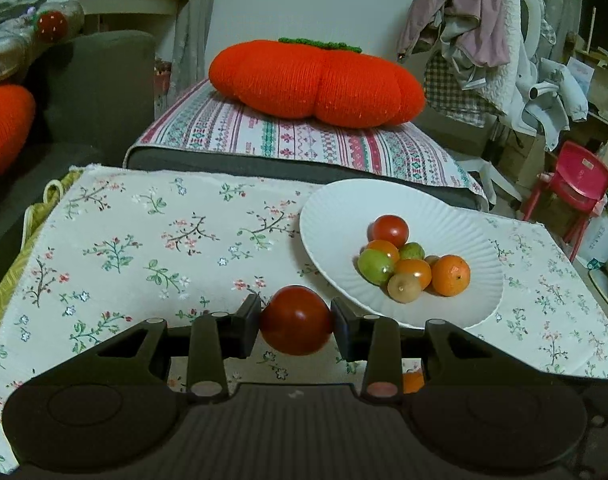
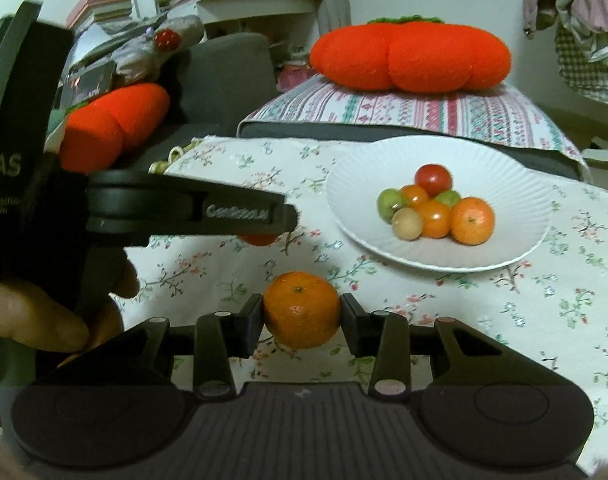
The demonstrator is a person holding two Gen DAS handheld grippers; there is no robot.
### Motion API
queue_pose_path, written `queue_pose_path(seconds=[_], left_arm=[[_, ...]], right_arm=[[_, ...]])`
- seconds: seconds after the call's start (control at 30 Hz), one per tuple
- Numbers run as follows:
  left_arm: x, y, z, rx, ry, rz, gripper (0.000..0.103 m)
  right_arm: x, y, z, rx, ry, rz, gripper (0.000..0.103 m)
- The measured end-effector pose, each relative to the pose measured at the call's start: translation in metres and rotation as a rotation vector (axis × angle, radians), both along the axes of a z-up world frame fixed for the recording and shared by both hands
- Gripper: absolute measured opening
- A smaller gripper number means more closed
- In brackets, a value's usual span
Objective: Organize fruits
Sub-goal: 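Carry both fruits onto the white plate and open both grippers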
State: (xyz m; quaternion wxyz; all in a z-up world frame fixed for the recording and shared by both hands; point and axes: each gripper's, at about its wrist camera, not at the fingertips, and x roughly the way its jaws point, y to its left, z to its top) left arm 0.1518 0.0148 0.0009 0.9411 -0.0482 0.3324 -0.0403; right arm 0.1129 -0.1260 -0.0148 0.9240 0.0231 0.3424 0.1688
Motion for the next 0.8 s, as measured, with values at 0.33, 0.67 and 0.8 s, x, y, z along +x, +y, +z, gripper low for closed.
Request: queue_pose_path(seconds=[0.33,0.67,0.8], left_arm=[[-0.004,-0.007,0.013,-0.012,-0.055,-0.018,0.026],[0.002,-0.018,0.015,-0.018,-0.120,-0.062,0.026],[0.012,-0.029,0.009,-0.006,-0.121,-0.095,0.026]], right_arm=[[0.009,-0.044,0.023,0.052,-0.054,-0.122,0.037],[0.021,-0.095,0.026,0.117,-0.052,-0.293,0.037],[0.029,-0.097,0.020,0.115,-0.048,-0.312,0.037]])
